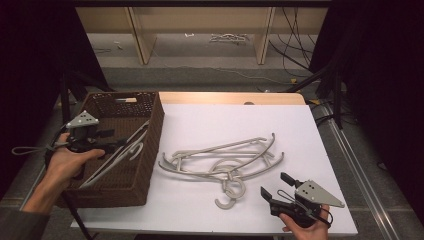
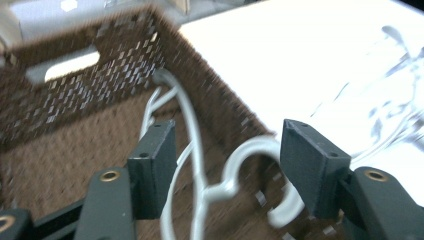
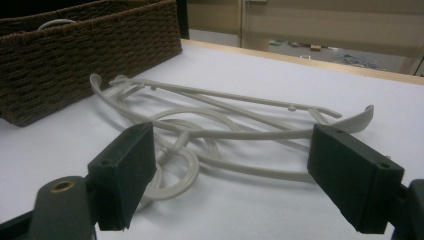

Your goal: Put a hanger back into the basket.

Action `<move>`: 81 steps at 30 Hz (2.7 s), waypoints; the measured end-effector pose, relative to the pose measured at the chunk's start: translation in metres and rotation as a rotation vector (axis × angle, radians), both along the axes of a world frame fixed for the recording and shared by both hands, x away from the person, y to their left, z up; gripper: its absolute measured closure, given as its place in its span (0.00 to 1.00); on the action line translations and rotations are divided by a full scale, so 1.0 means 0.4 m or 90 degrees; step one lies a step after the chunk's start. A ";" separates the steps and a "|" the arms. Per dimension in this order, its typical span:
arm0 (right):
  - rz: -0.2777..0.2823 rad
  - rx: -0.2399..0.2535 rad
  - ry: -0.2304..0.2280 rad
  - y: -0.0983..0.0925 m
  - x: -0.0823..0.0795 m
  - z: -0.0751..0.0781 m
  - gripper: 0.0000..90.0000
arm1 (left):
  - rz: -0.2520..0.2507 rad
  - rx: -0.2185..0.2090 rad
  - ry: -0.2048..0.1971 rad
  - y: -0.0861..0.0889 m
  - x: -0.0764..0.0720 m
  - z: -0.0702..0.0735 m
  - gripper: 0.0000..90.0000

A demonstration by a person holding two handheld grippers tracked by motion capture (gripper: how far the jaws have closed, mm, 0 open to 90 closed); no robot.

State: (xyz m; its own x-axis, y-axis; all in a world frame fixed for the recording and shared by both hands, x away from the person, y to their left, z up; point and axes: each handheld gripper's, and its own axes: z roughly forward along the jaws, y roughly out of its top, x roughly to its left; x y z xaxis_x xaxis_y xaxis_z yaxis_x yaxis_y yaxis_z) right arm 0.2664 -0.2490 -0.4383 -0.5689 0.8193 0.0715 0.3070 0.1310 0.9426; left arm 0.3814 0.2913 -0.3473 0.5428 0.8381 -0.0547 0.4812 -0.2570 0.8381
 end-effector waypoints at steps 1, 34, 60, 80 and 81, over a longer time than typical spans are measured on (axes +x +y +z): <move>-0.002 -0.001 -0.001 0.000 0.000 0.000 0.23 | -0.002 -0.007 -0.010 -0.008 -0.005 0.005 0.43; -0.001 -0.002 -0.004 -0.002 -0.001 0.003 0.23 | -0.133 -0.155 -0.150 -0.288 -0.157 0.012 0.22; 0.006 0.007 -0.009 0.000 0.000 0.002 0.22 | -0.208 -0.112 -0.137 -0.396 -0.184 -0.163 0.19; 0.018 0.006 -0.011 0.012 -0.001 0.003 0.22 | -0.256 -0.055 -0.098 -0.447 -0.175 -0.230 0.19; 0.017 0.005 -0.013 0.012 0.000 0.003 0.22 | -0.262 -0.047 -0.095 -0.452 -0.173 -0.234 0.19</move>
